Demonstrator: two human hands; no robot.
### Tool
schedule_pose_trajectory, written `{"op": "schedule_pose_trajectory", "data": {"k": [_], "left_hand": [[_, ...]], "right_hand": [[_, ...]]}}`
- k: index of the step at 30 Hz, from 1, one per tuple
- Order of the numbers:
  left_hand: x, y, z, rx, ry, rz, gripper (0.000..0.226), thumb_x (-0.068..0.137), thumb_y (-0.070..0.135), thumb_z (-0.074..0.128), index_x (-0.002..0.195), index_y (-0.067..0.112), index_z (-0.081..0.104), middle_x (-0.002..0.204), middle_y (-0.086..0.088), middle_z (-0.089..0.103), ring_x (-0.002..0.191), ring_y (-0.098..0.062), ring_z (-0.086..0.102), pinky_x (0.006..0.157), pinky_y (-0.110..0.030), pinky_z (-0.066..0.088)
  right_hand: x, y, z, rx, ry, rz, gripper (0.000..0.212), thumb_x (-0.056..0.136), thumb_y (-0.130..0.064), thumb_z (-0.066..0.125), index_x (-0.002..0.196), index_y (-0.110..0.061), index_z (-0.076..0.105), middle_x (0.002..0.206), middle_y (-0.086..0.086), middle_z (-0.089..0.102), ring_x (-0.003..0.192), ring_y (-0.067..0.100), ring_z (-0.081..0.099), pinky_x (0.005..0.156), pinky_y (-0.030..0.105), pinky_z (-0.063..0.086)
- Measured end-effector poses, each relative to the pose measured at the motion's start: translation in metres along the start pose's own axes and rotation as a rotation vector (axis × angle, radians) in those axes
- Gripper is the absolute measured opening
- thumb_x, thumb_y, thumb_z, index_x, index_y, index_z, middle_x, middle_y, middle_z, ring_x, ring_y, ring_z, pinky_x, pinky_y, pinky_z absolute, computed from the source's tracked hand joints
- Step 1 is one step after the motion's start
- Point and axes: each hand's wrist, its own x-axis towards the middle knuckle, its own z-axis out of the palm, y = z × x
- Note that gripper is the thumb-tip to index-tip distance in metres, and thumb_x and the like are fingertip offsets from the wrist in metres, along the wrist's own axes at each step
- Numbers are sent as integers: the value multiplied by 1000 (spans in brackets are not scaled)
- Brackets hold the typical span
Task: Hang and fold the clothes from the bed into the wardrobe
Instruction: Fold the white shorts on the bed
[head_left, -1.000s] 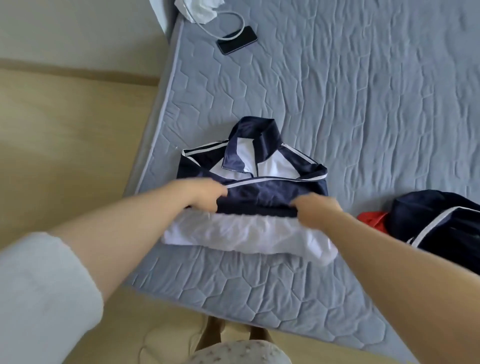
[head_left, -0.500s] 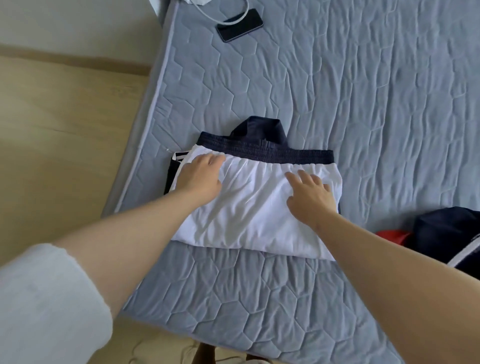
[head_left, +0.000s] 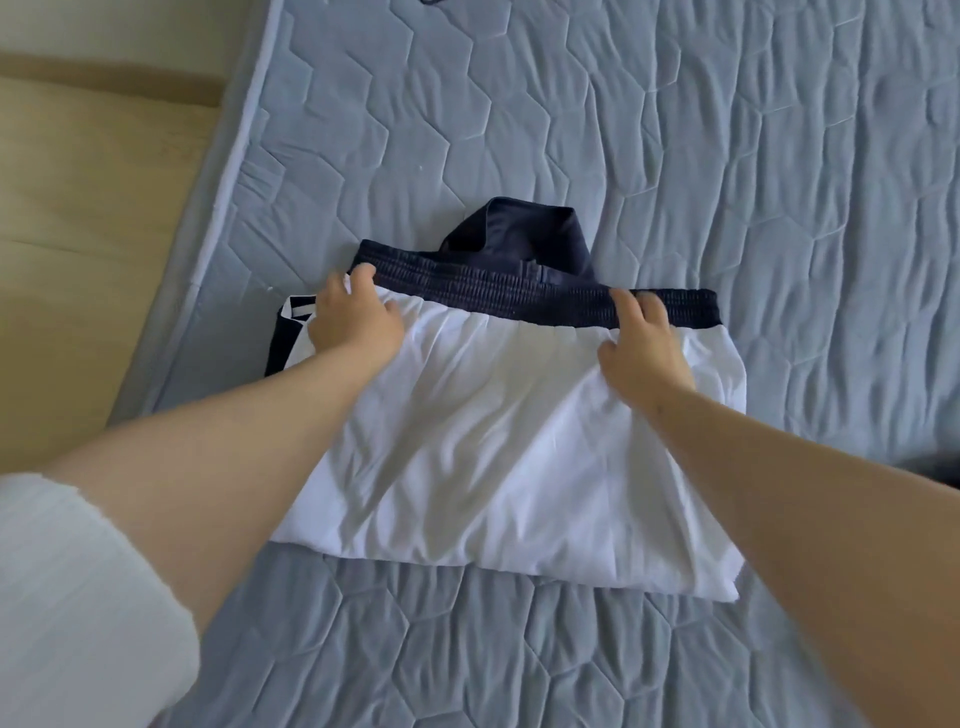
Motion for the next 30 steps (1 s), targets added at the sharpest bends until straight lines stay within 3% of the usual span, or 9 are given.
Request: {"op": "schedule_pose_trajectory", "data": {"k": [3, 5, 8, 12, 15, 19, 23, 28, 30], "left_hand": [[19, 8, 2, 79, 34, 335, 51, 89, 11, 49, 138, 16, 37, 147, -6, 28, 134, -26, 29, 107, -39, 24], [26, 22, 3, 150, -117, 542, 60, 84, 7, 48, 140, 18, 31, 152, -1, 23, 143, -20, 12, 113, -42, 11], [34, 42, 3, 267, -345, 552, 65, 79, 14, 52, 138, 20, 29, 140, -1, 39, 141, -19, 19, 113, -49, 6], [36, 53, -9, 595, -283, 565, 25, 71, 34, 59, 93, 25, 50, 81, 7, 53, 95, -21, 46, 93, -40, 25], [31, 59, -20, 747, -385, 590, 19, 72, 36, 59, 67, 25, 46, 68, 5, 52, 72, -17, 47, 78, -33, 29], [31, 66, -31, 585, -791, 562, 18, 77, 17, 69, 86, 20, 53, 75, 4, 52, 76, -18, 51, 60, -26, 37], [34, 73, -36, 511, -944, 503, 74, 78, 10, 68, 137, 28, 28, 95, 2, 52, 83, -17, 50, 69, -28, 41], [33, 77, -34, 660, -981, 578, 80, 76, 16, 71, 138, 35, 24, 80, 15, 45, 78, -14, 49, 71, -30, 40], [30, 80, -31, 774, -911, 667, 51, 75, 19, 70, 117, 29, 44, 74, 12, 46, 70, -12, 48, 65, -29, 41]], "right_hand": [[28, -12, 1, -51, -17, -44, 66, 86, -6, 42, 144, -28, 19, 143, 1, 27, 114, 33, 41, 75, 38, 39], [40, -17, 1, -53, -103, -44, 69, 85, -8, 45, 144, -30, 16, 135, 5, 35, 106, 34, 48, 77, 43, 47], [47, -18, -1, -73, -139, -14, 59, 86, -12, 51, 138, -22, 25, 122, 10, 44, 88, 32, 52, 68, 40, 47], [32, -17, -1, -191, 45, -52, 51, 86, -19, 59, 129, -18, 33, 115, 9, 45, 78, 27, 46, 59, 35, 36], [15, -13, 0, -249, 51, -89, 33, 88, -22, 57, 116, -14, 41, 109, 10, 43, 79, 28, 47, 58, 34, 35], [9, -10, -4, -242, -20, -80, 21, 92, -25, 51, 110, -13, 53, 105, 7, 42, 70, 27, 43, 59, 31, 35], [10, -9, -11, -230, 19, -106, 20, 94, -26, 49, 108, -13, 54, 94, 2, 35, 65, 28, 42, 56, 30, 32], [8, -8, -15, -220, 12, -145, 23, 96, -25, 45, 114, -13, 52, 91, 0, 40, 71, 28, 45, 59, 32, 37], [7, -8, -16, -215, 5, -162, 23, 96, -25, 45, 114, -14, 53, 92, 1, 43, 76, 29, 49, 61, 32, 39]]}}
